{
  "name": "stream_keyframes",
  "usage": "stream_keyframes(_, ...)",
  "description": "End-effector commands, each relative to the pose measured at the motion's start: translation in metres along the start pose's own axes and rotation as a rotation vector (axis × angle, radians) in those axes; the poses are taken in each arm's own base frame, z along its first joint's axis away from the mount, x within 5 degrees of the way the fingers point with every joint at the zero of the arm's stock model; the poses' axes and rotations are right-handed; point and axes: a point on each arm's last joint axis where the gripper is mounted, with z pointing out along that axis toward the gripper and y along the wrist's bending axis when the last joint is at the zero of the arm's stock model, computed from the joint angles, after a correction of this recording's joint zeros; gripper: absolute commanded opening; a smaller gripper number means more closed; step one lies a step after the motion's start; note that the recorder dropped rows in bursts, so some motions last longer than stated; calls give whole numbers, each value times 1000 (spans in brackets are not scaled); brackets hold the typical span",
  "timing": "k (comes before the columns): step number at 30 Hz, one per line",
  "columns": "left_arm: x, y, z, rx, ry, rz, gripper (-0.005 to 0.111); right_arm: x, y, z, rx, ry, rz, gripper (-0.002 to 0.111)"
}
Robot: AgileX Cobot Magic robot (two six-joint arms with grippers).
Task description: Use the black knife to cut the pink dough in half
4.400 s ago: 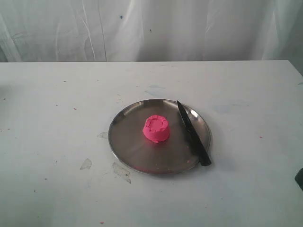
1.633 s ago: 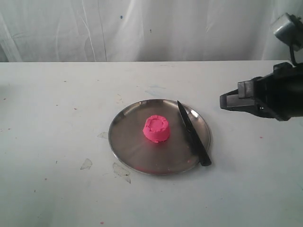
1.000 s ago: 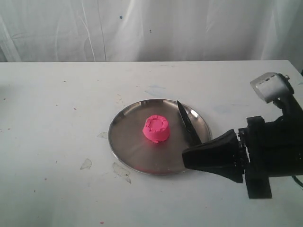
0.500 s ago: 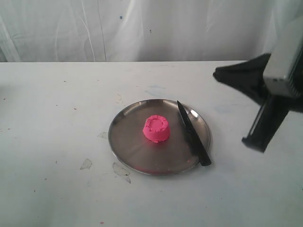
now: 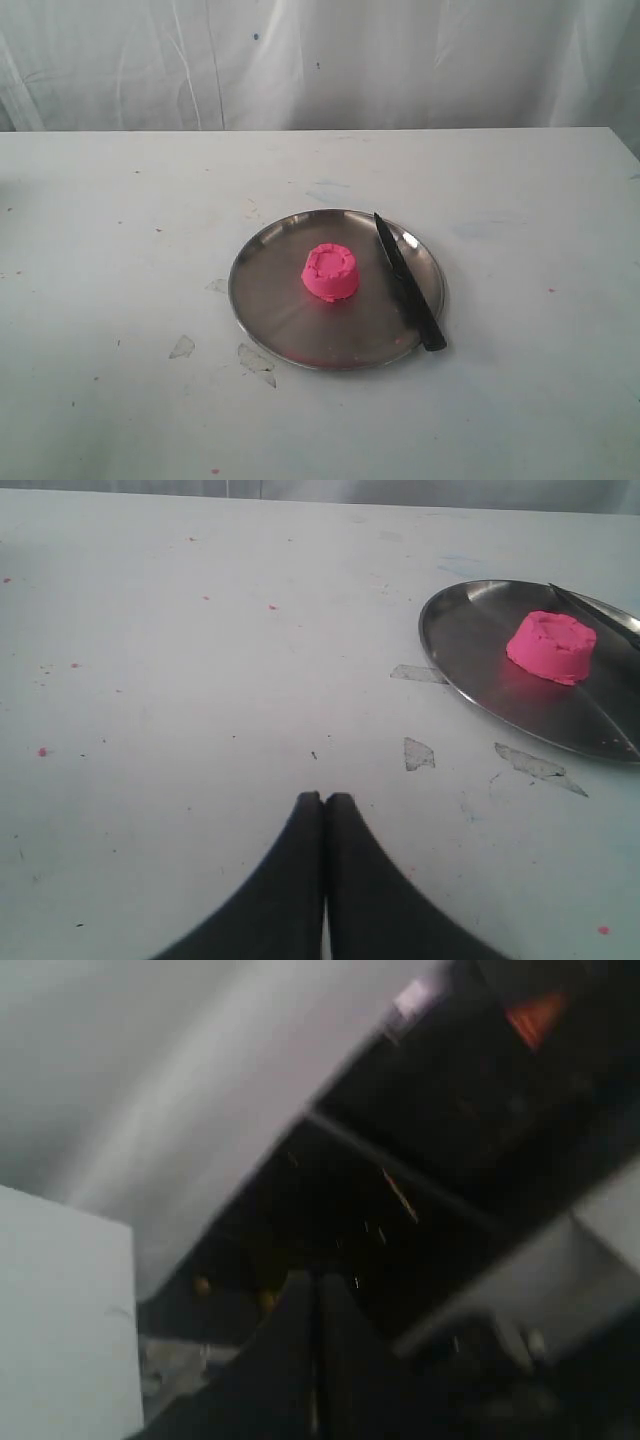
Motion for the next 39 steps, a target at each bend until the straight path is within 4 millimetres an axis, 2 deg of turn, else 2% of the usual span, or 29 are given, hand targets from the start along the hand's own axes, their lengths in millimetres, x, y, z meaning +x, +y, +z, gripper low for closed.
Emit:
stream_keyframes(1, 2, 0, 0, 4, 2, -8, 0, 27, 10, 6, 35, 265, 169, 0)
stream_keyframes(6, 2, 0, 0, 4, 2, -8, 0, 57, 42, 4, -135, 292, 47, 0)
stream_keyframes(10, 2, 0, 0, 4, 2, -8, 0, 63, 68, -2, -373, 219, 64, 0)
stream_keyframes(14, 2, 0, 0, 4, 2, -8, 0, 50, 91, -13, -646, 79, 113, 0)
stream_keyframes(15, 2, 0, 0, 4, 2, -8, 0, 41, 101, -22, -806, -10, 147, 0)
stream_keyframes(19, 2, 0, 0, 4, 2, -8, 0, 28, 115, -40, -1060, -133, 219, 0)
stream_keyframes(25, 2, 0, 0, 4, 2, -8, 0, 27, 125, -44, -1168, -171, 205, 0)
stream_keyframes(26, 2, 0, 0, 4, 2, -8, 0, 23, 123, -43, -1149, -237, 131, 0)
stream_keyframes(29, 2, 0, 0, 4, 2, -8, 0, 12, 115, -41, -1110, -287, 91, 0)
stream_keyframes(39, 2, 0, 0, 4, 2, -8, 0, 1, 109, -51, -1163, -363, 147, 0)
